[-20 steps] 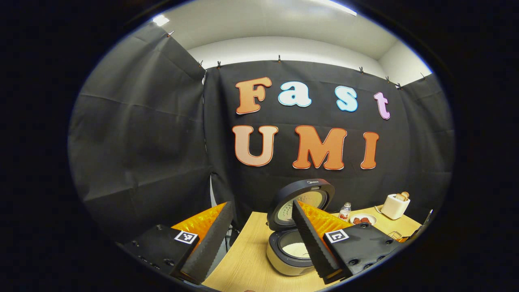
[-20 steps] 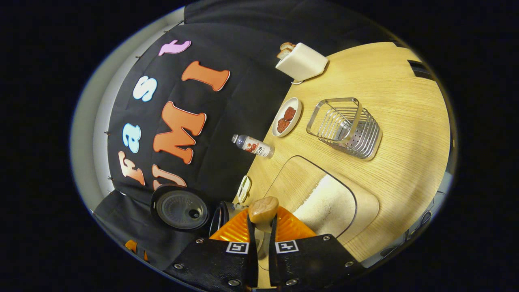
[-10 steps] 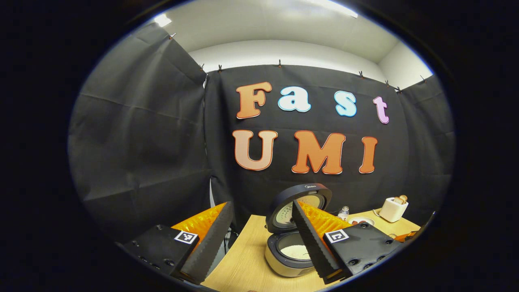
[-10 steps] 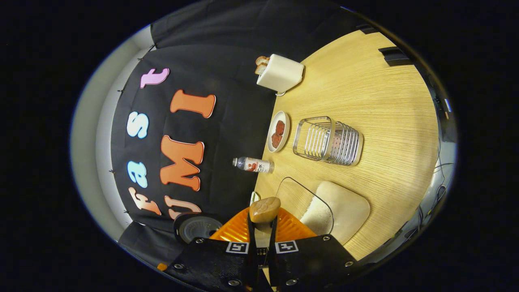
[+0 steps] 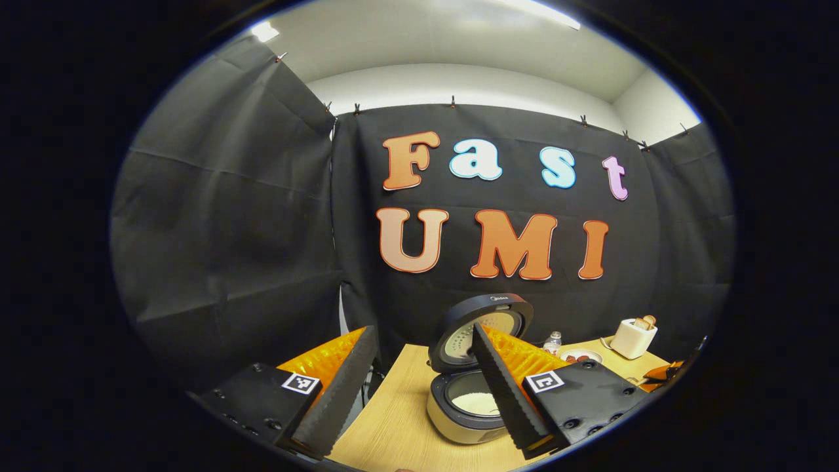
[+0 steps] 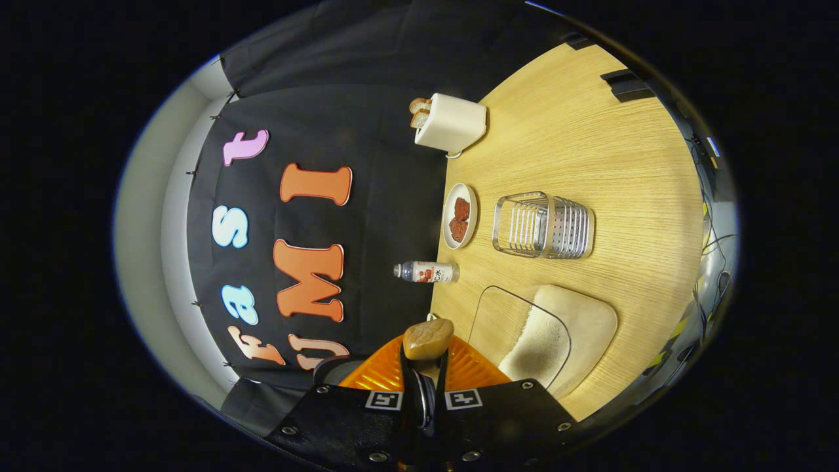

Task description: Close the left gripper, press the button to open the rice cooker; take a wooden spoon from the chopstick holder with the right hand, scoop a spoonful of rice and pour it into the rice cooker, then put the wooden spoon back into the chopstick holder.

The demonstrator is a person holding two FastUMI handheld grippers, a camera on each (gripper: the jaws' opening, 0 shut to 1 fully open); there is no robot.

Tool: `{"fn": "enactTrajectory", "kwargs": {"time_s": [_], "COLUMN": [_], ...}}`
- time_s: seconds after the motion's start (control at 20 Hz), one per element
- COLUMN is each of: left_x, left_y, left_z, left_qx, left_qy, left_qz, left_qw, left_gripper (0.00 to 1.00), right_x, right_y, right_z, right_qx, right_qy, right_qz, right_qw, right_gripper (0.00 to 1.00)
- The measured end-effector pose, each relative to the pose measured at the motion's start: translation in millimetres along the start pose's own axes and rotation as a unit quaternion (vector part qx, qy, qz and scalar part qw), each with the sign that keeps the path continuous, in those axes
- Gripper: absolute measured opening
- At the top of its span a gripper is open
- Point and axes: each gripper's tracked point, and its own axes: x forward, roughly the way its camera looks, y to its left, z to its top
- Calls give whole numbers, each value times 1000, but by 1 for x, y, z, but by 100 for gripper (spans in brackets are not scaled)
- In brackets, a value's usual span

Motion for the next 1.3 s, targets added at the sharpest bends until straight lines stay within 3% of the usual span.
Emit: {"fn": "enactTrajectory", "kwargs": {"time_s": [0.65, 0.8, 1.3], "left_x": [-9, -7, -3], "left_y": [0, 2, 23], "left_z": [-1, 0, -12], "left_qx": [-13, -13, -12], "left_qy": [7, 7, 23], "left_qz": [-11, -10, 7], "left_qw": [1000, 1000, 1000], "left_gripper": [96, 100, 96], "right_x": [26, 45, 107], "right_y": [99, 119, 178], "right_z": [-20, -37, -112], "right_qx": [6, -3, -79], "right_qy": [19, 32, 77], "right_qz": [44, 49, 78], "right_qw": [999, 998, 991], "right_gripper": [9, 9, 10]}}
